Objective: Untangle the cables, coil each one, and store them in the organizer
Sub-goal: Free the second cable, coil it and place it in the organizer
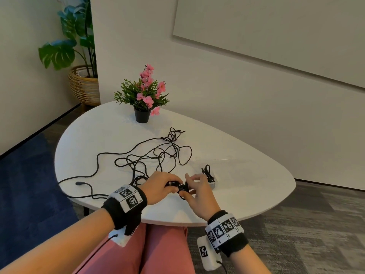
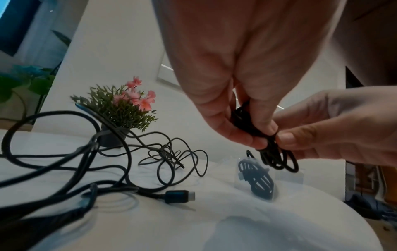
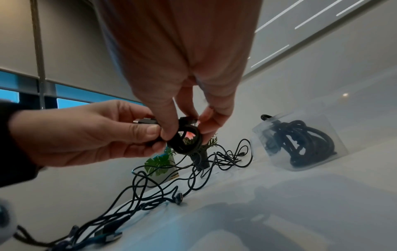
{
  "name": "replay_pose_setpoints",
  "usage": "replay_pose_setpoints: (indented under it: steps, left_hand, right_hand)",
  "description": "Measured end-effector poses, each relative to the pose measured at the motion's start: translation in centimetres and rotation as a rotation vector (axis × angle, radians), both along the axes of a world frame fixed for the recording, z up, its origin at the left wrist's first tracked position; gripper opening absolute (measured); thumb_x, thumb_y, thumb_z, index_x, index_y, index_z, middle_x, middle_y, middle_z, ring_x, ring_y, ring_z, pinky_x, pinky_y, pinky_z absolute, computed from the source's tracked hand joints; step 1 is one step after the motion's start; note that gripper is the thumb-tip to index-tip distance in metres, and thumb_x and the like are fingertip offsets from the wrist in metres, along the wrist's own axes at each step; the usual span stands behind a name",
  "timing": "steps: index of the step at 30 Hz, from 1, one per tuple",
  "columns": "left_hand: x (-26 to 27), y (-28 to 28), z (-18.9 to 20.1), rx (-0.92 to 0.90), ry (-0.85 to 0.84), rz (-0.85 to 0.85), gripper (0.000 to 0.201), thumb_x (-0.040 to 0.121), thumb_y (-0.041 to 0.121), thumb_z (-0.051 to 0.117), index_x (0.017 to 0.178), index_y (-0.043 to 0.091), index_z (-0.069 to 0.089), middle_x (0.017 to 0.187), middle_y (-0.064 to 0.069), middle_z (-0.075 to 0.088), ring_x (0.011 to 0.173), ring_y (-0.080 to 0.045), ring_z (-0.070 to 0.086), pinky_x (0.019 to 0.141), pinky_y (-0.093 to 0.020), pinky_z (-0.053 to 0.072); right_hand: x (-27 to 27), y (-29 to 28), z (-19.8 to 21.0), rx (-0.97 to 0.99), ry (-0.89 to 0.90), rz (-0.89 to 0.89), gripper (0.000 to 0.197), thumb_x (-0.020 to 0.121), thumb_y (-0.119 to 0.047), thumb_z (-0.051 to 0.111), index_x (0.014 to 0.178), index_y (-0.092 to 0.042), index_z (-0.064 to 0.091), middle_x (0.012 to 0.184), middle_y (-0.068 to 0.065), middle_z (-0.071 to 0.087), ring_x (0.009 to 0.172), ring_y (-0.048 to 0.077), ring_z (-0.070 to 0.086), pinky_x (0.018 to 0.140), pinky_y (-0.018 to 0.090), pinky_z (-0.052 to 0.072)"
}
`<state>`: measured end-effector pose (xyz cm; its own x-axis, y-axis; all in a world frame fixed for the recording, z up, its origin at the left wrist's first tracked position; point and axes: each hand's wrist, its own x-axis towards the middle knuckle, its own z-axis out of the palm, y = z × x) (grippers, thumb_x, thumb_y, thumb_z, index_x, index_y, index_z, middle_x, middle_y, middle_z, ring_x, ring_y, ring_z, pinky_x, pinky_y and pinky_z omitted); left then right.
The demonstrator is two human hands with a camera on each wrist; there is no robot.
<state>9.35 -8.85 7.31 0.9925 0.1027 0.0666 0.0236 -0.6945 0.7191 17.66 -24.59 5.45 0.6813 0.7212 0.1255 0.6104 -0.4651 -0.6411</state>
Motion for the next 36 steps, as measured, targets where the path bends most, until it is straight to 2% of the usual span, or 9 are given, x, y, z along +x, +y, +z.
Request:
replay_pose_setpoints:
  steps: [3, 7, 11, 14, 17, 25, 27, 32, 36]
  left_hand:
    - [0.2, 0.4, 0.2, -0.005, 0.006, 0.021, 0.026, 0.088, 0.019, 0.062, 0.113, 0.022, 0.067, 0.072, 0.019, 0.06, 0.068, 0.018, 0.052, 0.063, -0.001, 0.036]
    - [0.0, 0.8, 0.5, -0.024, 0.007, 0.046, 0.025, 0.087, 0.018, 0.063, 0.112, 0.022, 0.067, 0.072, 0.018, 0.06, 0.066, 0.019, 0.051, 0.061, 0.0, 0.036]
    - [-0.3, 0.9, 0.6, -0.057, 0.012, 0.068, 0.022, 0.087, 0.018, 0.063, 0.109, 0.021, 0.067, 0.073, 0.013, 0.065, 0.067, 0.012, 0.057, 0.064, -0.003, 0.041]
    - [-0.5, 1.0, 0.4, -0.206, 0.048, 0.088, 0.021, 0.088, 0.019, 0.062, 0.107, 0.016, 0.068, 0.083, 0.0, 0.073, 0.079, -0.006, 0.068, 0.083, -0.025, 0.054]
    - [-0.4, 1.0, -0.5, -0.185, 0.068, 0.092, 0.02, 0.088, 0.025, 0.061, 0.106, 0.021, 0.068, 0.084, 0.003, 0.073, 0.081, -0.007, 0.068, 0.085, -0.033, 0.055]
    - [0.2, -0.2, -0.4, 0.002, 0.048, 0.09, 0.024, 0.091, 0.035, 0.056, 0.111, 0.025, 0.064, 0.085, 0.014, 0.061, 0.073, 0.004, 0.053, 0.062, -0.005, 0.037]
    - [0.4, -0.6, -0.6, -0.017, 0.029, 0.094, 0.029, 0.092, 0.036, 0.054, 0.117, 0.024, 0.059, 0.103, 0.009, 0.064, 0.085, 0.002, 0.055, 0.071, -0.004, 0.039]
    - [0.1, -0.3, -1.8, 0.017, 0.081, 0.08, 0.044, 0.093, 0.048, 0.045, 0.13, 0.024, 0.046, 0.127, 0.008, 0.052, 0.108, -0.007, 0.052, 0.095, -0.028, 0.044]
    - [-1.5, 1.4, -3.8, 0.308, 0.273, 0.055, 0.049, 0.093, 0.049, 0.043, 0.134, 0.023, 0.044, 0.14, 0.002, 0.041, 0.127, -0.016, 0.041, 0.107, -0.034, 0.034]
  right_hand:
    - [-0.3, 0.2, -0.2, 0.049, -0.09, 0.04, 0.057, 0.088, -0.016, 0.064, 0.14, -0.014, 0.041, 0.109, -0.001, 0.04, 0.098, 0.009, 0.047, 0.088, 0.001, 0.032]
    - [-0.7, 0.3, -0.5, 0.205, -0.164, -0.028, 0.056, 0.078, -0.013, 0.074, 0.13, -0.008, 0.053, 0.1, 0.0, 0.06, 0.087, 0.009, 0.06, 0.084, 0.003, 0.042]
    - [-1.1, 0.7, -0.9, 0.193, -0.274, 0.033, 0.042, 0.083, -0.017, 0.066, 0.123, -0.006, 0.06, 0.12, 0.011, 0.064, 0.108, 0.016, 0.061, 0.099, 0.016, 0.041]
    - [-1.3, 0.8, -1.0, -0.016, -0.232, 0.184, 0.061, 0.089, -0.029, 0.06, 0.141, -0.007, 0.036, 0.139, 0.003, 0.04, 0.128, 0.01, 0.038, 0.11, 0.018, 0.028]
    - [-1.0, 1.4, -1.1, -0.061, -0.266, 0.173, 0.042, 0.09, -0.022, 0.058, 0.127, -0.005, 0.048, 0.123, 0.007, 0.049, 0.113, 0.019, 0.049, 0.1, 0.031, 0.042]
    - [-0.4, 1.3, -1.6, -0.124, -0.376, 0.112, 0.016, 0.086, -0.008, 0.058, 0.101, -0.005, 0.056, 0.105, 0.01, 0.043, 0.085, 0.023, 0.05, 0.074, 0.035, 0.051]
    - [0.1, 0.9, -1.0, -0.16, -0.363, 0.106, 0.016, 0.087, -0.009, 0.058, 0.102, -0.004, 0.057, 0.103, 0.011, 0.043, 0.085, 0.023, 0.049, 0.078, 0.034, 0.05]
    - [4.1, -1.9, 2.6, -0.132, -0.256, -0.148, 0.027, 0.091, -0.017, 0.058, 0.113, -0.001, 0.06, 0.113, 0.011, 0.042, 0.087, 0.02, 0.046, 0.084, 0.014, 0.031]
    - [9.3, -4.5, 5.0, -0.181, -0.135, -0.413, 0.024, 0.092, -0.017, 0.057, 0.103, 0.001, 0.068, 0.1, 0.023, 0.063, 0.084, 0.03, 0.059, 0.073, 0.024, 0.036]
